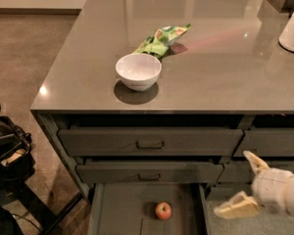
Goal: Pick apple from bottom drawer and place on counter
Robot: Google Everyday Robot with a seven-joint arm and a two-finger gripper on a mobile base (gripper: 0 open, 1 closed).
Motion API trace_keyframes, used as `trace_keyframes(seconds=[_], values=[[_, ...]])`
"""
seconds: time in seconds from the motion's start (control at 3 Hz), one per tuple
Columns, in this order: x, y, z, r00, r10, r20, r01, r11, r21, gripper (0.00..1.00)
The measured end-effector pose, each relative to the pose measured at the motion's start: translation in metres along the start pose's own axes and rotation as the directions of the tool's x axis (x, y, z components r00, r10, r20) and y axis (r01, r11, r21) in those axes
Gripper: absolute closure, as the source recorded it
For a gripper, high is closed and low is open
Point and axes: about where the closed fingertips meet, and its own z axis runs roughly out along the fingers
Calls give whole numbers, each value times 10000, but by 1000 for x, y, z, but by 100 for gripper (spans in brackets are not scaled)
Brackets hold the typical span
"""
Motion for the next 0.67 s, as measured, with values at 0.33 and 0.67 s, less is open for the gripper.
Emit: trace_keyframes(seconds=[0.33,0.67], values=[[23,-11,52,9954,284,918,-303,9993,196,0],[55,-14,110,9855,809,1491,-845,9963,176,0]])
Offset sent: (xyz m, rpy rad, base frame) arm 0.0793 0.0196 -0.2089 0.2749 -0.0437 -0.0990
